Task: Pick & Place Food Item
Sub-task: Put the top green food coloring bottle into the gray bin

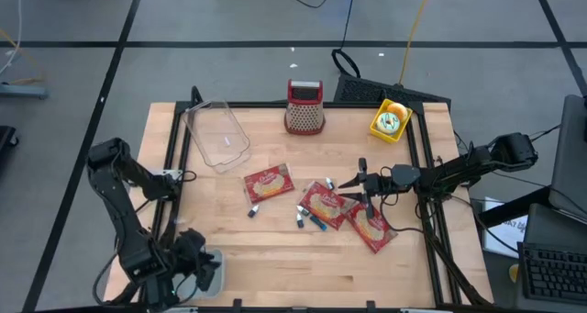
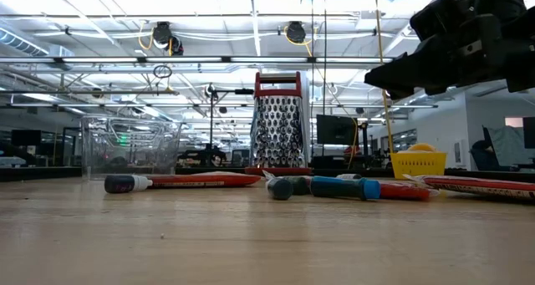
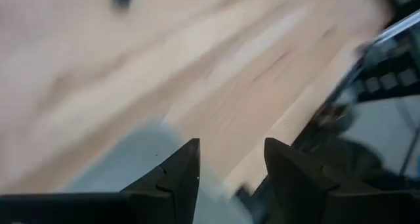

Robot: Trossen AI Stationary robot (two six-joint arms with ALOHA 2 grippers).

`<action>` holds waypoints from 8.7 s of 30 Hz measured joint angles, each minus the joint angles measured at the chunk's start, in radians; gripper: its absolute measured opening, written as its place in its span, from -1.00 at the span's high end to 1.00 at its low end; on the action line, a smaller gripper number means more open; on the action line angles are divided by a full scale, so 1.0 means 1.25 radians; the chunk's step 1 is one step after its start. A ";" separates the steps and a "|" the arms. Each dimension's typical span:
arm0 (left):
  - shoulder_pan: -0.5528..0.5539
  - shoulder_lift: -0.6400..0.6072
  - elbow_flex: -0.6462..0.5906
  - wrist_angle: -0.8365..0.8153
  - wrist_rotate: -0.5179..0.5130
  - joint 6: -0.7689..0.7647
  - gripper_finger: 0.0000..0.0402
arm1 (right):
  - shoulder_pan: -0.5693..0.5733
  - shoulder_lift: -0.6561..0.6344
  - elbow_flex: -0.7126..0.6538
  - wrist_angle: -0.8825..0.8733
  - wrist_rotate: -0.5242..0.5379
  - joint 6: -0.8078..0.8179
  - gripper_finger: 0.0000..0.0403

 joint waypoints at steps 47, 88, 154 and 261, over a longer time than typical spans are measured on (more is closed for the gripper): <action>0.753 -0.056 -0.457 1.449 0.336 1.379 0.14 | -0.042 0.117 0.108 -0.360 0.221 0.267 -0.22; 0.770 -0.056 -0.458 1.411 0.318 1.359 0.14 | -0.086 0.309 0.184 -0.363 0.136 0.271 0.33; 0.770 -0.056 -0.457 1.399 0.318 1.336 0.14 | -0.127 0.303 0.183 -0.367 0.117 0.117 0.74; 0.782 0.263 -0.182 1.399 0.340 1.467 0.43 | -0.060 0.024 0.183 -0.221 -0.132 0.123 0.71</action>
